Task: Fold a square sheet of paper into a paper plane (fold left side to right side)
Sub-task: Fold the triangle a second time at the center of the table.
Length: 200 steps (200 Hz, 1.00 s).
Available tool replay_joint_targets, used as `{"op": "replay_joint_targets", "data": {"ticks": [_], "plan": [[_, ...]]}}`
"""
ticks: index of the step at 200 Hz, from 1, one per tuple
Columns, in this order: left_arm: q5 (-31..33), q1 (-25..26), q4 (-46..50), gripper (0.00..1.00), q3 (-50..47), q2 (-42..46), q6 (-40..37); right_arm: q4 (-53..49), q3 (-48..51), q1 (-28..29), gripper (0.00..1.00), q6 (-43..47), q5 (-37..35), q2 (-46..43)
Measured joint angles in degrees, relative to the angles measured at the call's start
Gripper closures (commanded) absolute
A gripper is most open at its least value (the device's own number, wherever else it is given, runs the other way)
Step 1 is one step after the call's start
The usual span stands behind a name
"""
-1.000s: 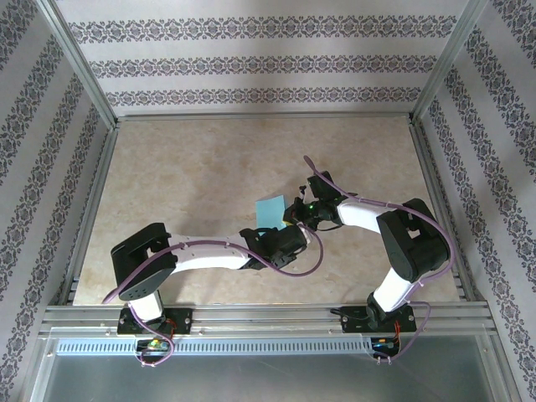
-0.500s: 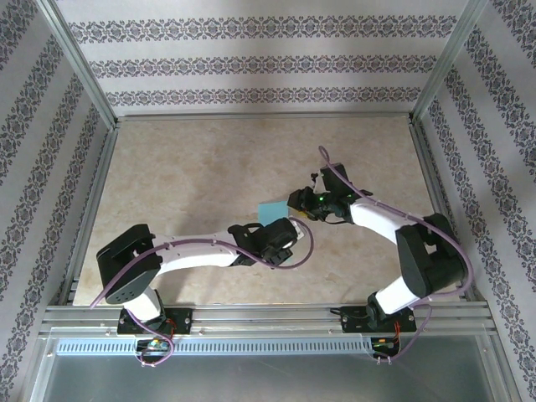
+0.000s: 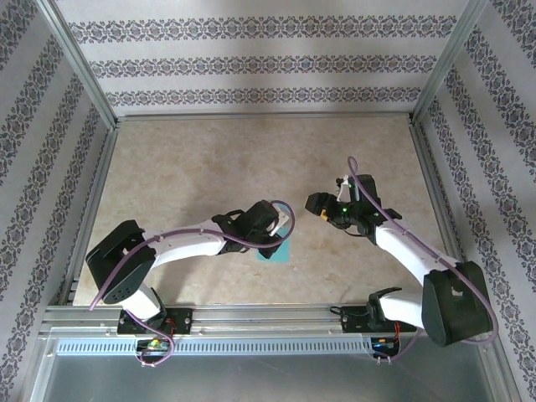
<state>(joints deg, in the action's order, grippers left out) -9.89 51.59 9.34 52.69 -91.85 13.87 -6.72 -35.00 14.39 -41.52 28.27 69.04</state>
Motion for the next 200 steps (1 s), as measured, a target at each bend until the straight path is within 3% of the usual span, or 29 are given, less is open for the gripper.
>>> {"op": "replay_joint_targets", "data": {"ticks": [104, 200], "plan": [[-4.68, -1.42, -1.97, 1.00, -1.60, 0.46, 3.06, -2.12, 3.56, 0.13, 0.25, 0.83, -0.42, -5.31], [-5.29, -1.90, -2.82, 1.00, -2.36, 0.50, 4.02, -1.57, 6.51, 7.30, 0.30, -1.75, -2.38, -7.28]]}}
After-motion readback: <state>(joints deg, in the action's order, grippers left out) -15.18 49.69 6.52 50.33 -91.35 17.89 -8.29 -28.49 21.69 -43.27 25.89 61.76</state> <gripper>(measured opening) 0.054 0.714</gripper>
